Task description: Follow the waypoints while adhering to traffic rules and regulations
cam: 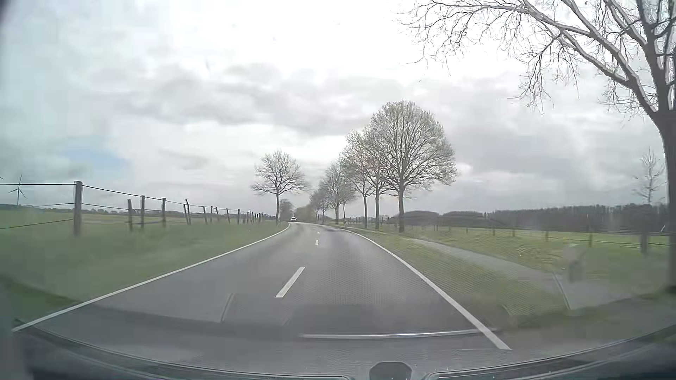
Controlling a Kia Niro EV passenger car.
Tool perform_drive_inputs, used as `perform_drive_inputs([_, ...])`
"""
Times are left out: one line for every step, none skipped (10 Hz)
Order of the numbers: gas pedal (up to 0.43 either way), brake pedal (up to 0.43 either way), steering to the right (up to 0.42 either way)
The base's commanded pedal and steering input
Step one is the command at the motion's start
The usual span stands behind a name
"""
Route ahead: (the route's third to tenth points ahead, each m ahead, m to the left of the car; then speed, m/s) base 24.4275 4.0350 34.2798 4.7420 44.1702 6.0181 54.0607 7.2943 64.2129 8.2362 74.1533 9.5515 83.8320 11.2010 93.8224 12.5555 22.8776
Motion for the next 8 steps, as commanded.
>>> perform_drive_inputs([0.138, 0.0, -0.018])
perform_drive_inputs([0.138, 0.0, -0.018])
perform_drive_inputs([0.138, 0.0, -0.018])
perform_drive_inputs([0.138, 0.0, -0.019])
perform_drive_inputs([0.138, 0.0, -0.019])
perform_drive_inputs([0.138, 0.0, -0.02])
perform_drive_inputs([0.138, 0.0, -0.019])
perform_drive_inputs([0.138, 0.0, -0.02])
